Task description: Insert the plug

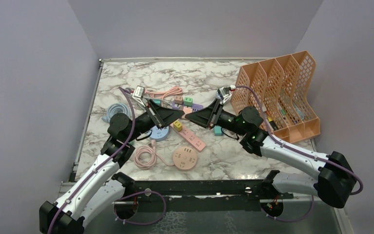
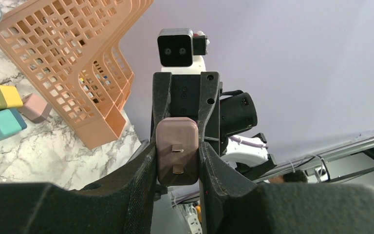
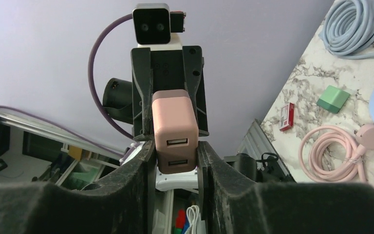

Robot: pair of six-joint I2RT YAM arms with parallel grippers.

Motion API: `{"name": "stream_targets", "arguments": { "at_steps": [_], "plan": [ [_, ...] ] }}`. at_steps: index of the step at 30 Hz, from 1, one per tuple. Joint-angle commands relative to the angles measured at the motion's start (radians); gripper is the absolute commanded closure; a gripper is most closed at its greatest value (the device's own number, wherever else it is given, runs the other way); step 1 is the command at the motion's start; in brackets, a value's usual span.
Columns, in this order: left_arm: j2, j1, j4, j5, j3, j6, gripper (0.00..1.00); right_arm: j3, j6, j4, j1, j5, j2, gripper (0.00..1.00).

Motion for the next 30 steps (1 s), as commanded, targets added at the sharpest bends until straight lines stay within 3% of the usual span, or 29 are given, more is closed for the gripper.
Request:
{"name": "stream_targets", "arguments": {
  "at_steps": [1, 7, 11, 15, 19, 25, 30],
  "plan": [
    [-0.03, -0.004, 0.064, -0.052, -0.036, 0.007, 0.81, -0.002, -0.026, 0.027, 0.011, -0.064, -0.005, 0.9],
    [-0.07, -0.004, -0.011, -0.133, -0.094, 0.091, 0.33, 0.049, -0.242, -0.219, 0.01, 0.091, -0.08, 0.99],
    [-0.116, -0.004, -0.128, -0.215, -0.111, 0.149, 0.16, 0.067, -0.416, -0.376, 0.01, 0.185, -0.119, 0.99],
    [-0.173, -0.002, -0.226, -0.297, -0.1, 0.259, 0.12, 0.135, -0.605, -0.6, 0.01, 0.279, -0.105, 0.99],
    [-0.217, -0.002, -0.457, -0.464, -0.031, 0.44, 0.12, 0.187, -0.786, -0.767, 0.009, 0.373, -0.084, 0.99],
    [-0.266, -0.002, -0.656, -0.671, 0.039, 0.656, 0.12, 0.274, -1.029, -0.936, 0.01, 0.351, -0.018, 0.99],
    [-0.293, -0.002, -0.76, -0.799, 0.027, 0.752, 0.12, 0.364, -1.128, -1.051, 0.011, 0.338, 0.077, 0.99]
  ]
}}
